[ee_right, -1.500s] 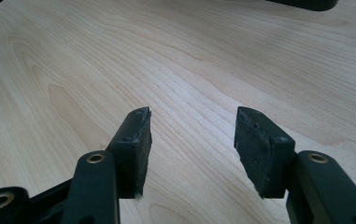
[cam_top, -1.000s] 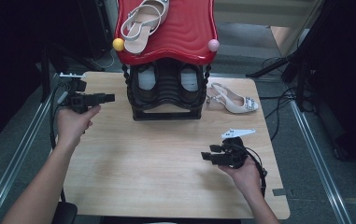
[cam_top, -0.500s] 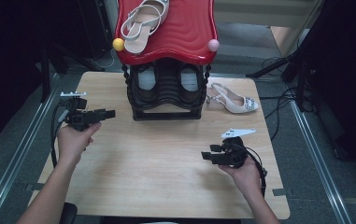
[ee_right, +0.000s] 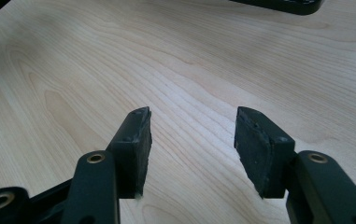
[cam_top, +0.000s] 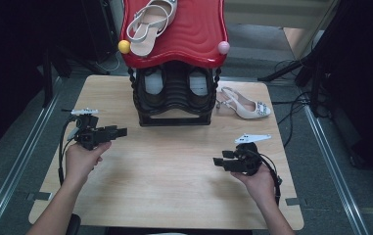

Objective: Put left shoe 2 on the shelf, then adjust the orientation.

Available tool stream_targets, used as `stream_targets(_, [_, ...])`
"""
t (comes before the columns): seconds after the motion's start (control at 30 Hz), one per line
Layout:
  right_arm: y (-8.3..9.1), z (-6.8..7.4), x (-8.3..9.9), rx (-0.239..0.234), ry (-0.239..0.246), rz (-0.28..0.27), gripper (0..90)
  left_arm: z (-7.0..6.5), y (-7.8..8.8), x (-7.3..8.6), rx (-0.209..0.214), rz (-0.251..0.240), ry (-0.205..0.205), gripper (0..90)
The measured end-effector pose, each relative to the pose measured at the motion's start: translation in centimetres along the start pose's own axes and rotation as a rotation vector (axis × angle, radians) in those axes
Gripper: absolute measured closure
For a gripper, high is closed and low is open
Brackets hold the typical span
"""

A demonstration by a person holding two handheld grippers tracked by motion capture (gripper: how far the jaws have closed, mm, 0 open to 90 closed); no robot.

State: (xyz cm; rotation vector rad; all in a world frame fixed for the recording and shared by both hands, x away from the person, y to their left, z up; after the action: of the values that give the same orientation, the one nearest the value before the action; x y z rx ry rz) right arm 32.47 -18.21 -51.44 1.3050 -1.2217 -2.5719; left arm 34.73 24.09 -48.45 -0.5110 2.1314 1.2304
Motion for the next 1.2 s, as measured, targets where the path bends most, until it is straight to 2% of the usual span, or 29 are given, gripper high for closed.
stream_targets(0.13, [0.2, -0.3, 0.0, 0.003, -0.002, -0.006, 47.7, 0.1, -0.1, 0.2, 0.009, 0.002, -0.001, 42.9])
stream_targets(0.27, [0.4, -0.4, 0.0, 0.008, -0.008, -0.012, 47.9, 0.4, -0.1, 0.2, -0.017, 0.003, -0.007, 42.9])
stream_targets(0.33, [0.4, -0.5, 0.0, 0.010, -0.014, -0.012, 48.0, 0.6, -0.1, 0.1, 0.007, 0.002, 0.010, 42.8])
stream_targets(0.4, [0.5, -0.7, -0.1, 0.012, -0.011, -0.016, 49.0, 0.7, 0.0, 0.0, 0.003, -0.011, 0.012, 42.9])
stream_targets(0.57, [0.8, -0.9, -0.1, 0.016, -0.021, -0.023, 54.8, 0.8, -0.1, 0.1, 0.011, -0.001, 0.005, 42.9])
stream_targets(0.63, [0.8, -1.2, -0.1, 0.028, -0.017, -0.019, 63.5, 0.7, -0.2, 0.1, 0.018, 0.001, 0.006, 42.9])
stream_targets(0.7, [0.9, -1.8, -0.1, 0.045, -0.021, -0.015, 76.4, 0.6, -0.3, 0.1, 0.017, 0.003, -0.002, 42.9])
stream_targets(0.73, [0.9, -2.7, -0.1, 0.053, -0.060, -0.021, 84.8, 0.6, -0.3, 0.1, 0.017, 0.003, -0.003, 43.0])
stream_targets(0.77, [0.9, -2.7, -0.1, 0.053, -0.060, -0.021, 84.8, 0.5, -0.3, 0.1, 0.020, -0.002, -0.002, 43.0])
stream_targets(0.83, [1.1, -3.6, -0.4, 0.058, -0.095, -0.045, 89.5, 0.5, -0.2, 0.1, 0.023, -0.004, 0.001, 43.0])
stream_targets(0.97, [1.8, -5.1, -1.3, 0.105, -0.121, -0.071, 90.0, 0.6, -0.3, 0.1, 0.024, 0.000, -0.002, 43.0])
stream_targets(1.07, [2.1, -6.1, -2.1, 0.121, -0.144, -0.087, 90.0, 0.5, -0.4, 0.1, 0.034, 0.005, -0.002, 43.1])
stream_targets(1.2, [1.6, -7.7, -3.3, 0.150, -0.169, -0.088, 90.0, 0.4, -0.4, 0.1, 0.041, 0.001, -0.005, 43.1])
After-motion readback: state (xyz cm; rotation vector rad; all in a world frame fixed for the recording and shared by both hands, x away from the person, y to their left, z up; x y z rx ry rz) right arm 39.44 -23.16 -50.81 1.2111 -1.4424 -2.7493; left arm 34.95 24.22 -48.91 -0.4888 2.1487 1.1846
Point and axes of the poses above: each handheld gripper's, and its own axes: y roughly backward along the jaws, x roughly out of its underside, z roughly to its left, the point moved 4 cm from there along -y, roughly forward along the jaws, and after that the axes turned 5 degrees about -x, right-handed, at the moved point
